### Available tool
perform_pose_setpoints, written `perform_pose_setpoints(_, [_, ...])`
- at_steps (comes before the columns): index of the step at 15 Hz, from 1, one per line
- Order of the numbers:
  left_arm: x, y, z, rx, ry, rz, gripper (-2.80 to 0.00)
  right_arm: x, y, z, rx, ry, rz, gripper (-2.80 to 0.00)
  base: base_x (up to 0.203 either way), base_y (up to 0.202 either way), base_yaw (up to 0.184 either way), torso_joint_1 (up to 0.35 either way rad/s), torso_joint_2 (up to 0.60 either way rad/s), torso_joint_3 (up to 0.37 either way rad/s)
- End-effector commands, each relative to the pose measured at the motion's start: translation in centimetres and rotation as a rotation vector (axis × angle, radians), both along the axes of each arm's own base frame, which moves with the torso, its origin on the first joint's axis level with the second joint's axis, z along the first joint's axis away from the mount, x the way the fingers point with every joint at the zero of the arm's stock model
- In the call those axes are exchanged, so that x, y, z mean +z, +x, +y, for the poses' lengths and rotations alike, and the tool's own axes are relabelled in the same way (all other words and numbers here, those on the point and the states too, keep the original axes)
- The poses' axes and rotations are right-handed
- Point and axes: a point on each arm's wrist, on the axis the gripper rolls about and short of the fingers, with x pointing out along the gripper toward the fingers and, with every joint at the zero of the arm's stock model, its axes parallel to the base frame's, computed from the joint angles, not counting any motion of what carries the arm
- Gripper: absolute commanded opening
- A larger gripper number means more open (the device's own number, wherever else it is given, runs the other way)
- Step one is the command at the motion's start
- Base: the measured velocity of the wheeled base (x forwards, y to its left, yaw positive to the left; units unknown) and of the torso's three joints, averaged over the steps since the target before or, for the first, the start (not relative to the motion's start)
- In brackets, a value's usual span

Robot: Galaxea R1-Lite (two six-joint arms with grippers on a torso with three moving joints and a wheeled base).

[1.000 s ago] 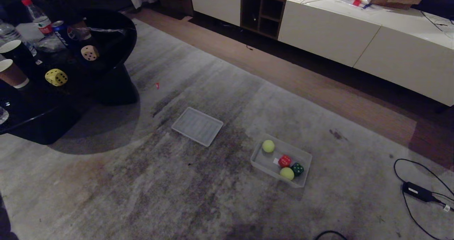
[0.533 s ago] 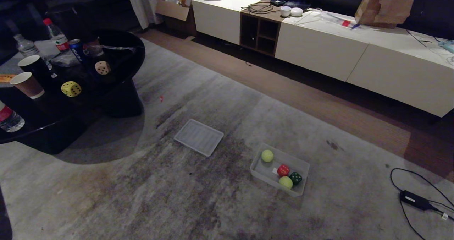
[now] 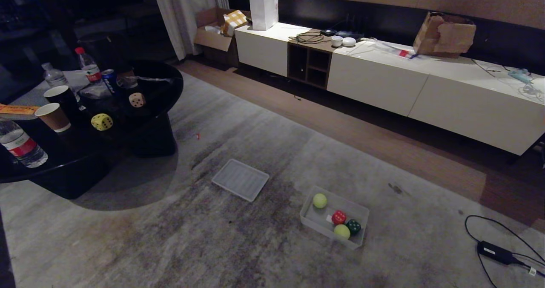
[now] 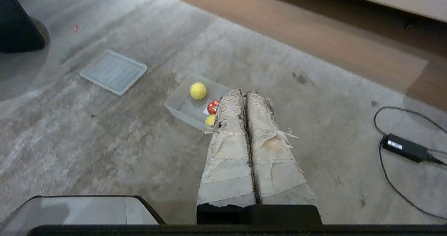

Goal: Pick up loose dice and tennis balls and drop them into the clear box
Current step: Pick up toys out of the box

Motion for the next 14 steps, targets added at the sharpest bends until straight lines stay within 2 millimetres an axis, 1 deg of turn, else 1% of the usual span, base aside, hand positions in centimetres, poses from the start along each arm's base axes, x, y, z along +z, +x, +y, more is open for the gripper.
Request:
perform_pose_setpoints(1, [-0.03,0.02,0.00,0.001,-0.001,0.002,-2.80,0.01,0.01,0.00,0.001,0.000,0.002,-2.80,0.000,0.000,0.000,0.008,0.00,0.203])
perform_pose_setpoints(8, [-0.04,0.02,0.00,0.001,-0.001,0.003,-2.80,0.01,0.01,0.00,0.000,-0.001,0.002,-2.80,0.000,0.000,0.000,0.002,0.00,0.194])
perform_pose_setpoints(12, [-0.04,0.02,0.00,0.000,0.008,0.003,-2.80,0.01,0.01,0.00,0.002,-0.006,0.001,-2.80,0.000,0.000,0.000,0.001,0.00,0.048])
perform_pose_setpoints(14, [-0.04,0.02,0.00,0.000,0.008,0.003,-2.80,0.01,0.01,0.00,0.003,-0.006,0.001,-2.80,0.003,-0.016,0.053,0.003,0.00,0.011])
